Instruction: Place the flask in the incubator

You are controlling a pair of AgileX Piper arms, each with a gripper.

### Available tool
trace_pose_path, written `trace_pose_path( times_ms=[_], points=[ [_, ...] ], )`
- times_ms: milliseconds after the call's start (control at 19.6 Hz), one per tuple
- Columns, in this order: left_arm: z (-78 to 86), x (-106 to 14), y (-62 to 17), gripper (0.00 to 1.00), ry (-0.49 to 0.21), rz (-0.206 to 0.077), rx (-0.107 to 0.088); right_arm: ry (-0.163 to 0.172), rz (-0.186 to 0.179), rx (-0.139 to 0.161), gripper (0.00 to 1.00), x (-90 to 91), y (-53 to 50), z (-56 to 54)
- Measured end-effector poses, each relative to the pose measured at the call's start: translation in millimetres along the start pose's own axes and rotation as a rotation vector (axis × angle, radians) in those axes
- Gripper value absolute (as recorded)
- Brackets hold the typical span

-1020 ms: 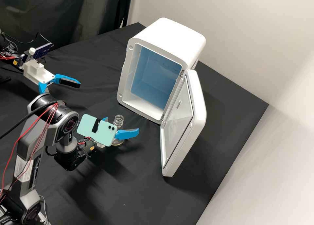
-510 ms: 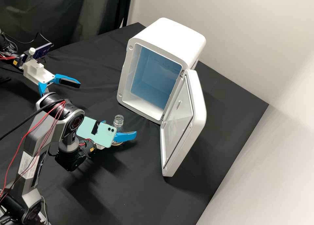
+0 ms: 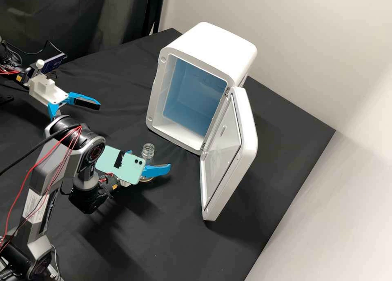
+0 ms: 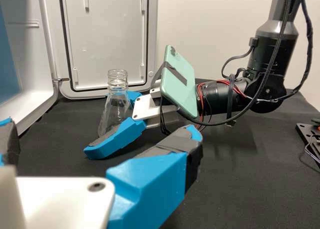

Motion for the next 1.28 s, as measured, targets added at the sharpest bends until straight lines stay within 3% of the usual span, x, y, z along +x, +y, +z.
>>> trace_pose_path(
  times_ms=[51, 612, 1020, 1275],
  points=[
    [0.0, 0.0, 0.0, 1.00, 0.000, 0.000, 0.000, -0.004, 0.002, 0.001, 0.00, 0.0, 0.0, 0.0],
    [0.0, 0.0, 0.0, 1.00, 0.000, 0.000, 0.000, -0.005, -0.001, 0.005, 0.00, 0.1, -0.7, 0.3],
    [0.0, 0.0, 0.0, 1.00, 0.000, 0.000, 0.000, -0.001, 0.004, 0.049, 0.00, 1.0, 0.3, 0.1],
    [1.4, 0.8, -0.3, 1.00, -0.005, -0.001, 0.000, 0.003, 0.002, 0.048, 0.00, 1.0, 0.1, -0.2]
  ],
)
